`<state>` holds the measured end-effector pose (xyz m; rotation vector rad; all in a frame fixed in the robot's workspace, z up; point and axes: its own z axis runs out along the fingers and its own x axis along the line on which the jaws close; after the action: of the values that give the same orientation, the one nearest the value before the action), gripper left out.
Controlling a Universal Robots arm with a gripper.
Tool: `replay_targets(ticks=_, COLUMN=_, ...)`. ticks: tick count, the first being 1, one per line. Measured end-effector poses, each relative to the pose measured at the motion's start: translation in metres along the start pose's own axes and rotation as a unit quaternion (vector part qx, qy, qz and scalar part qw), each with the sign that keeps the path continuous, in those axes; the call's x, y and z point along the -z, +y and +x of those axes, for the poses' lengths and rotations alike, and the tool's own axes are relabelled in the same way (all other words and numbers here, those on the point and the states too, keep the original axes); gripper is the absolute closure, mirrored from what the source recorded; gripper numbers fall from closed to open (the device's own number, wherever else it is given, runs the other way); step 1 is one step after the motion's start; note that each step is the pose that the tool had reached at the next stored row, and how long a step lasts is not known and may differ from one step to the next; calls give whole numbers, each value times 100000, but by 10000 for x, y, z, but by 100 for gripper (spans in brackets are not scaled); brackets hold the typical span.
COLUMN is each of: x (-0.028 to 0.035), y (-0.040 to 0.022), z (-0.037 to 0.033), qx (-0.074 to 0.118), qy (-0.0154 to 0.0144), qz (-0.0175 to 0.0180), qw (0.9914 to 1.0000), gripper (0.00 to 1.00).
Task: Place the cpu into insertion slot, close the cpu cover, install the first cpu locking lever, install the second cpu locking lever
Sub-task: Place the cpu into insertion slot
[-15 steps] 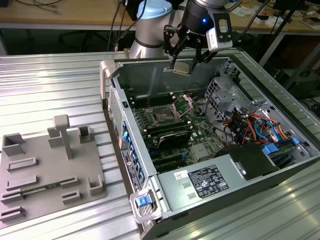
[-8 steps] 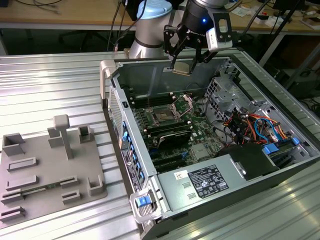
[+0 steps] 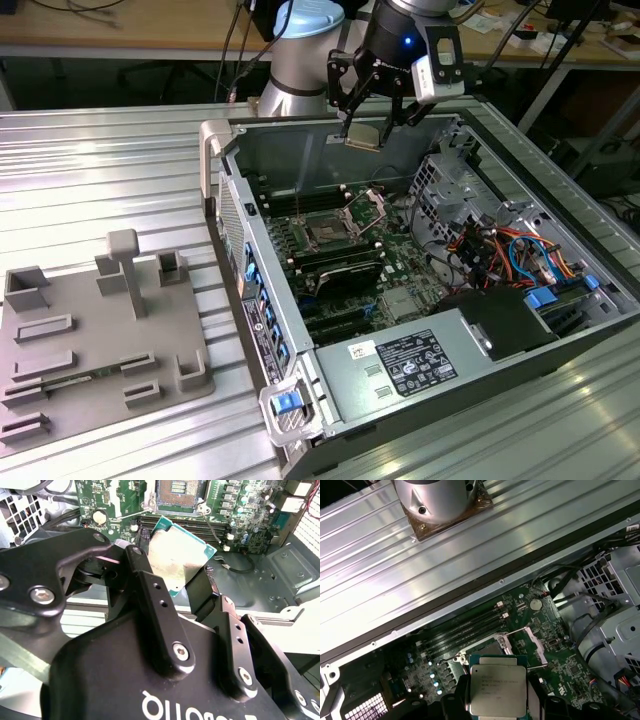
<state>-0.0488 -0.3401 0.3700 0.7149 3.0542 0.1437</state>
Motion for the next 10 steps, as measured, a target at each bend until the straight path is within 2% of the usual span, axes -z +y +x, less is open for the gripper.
replay_targets(ticks=10, x=0, y=0, z=0, qx=-873, qy=-76, qz=-15, qw=99996, gripper=45)
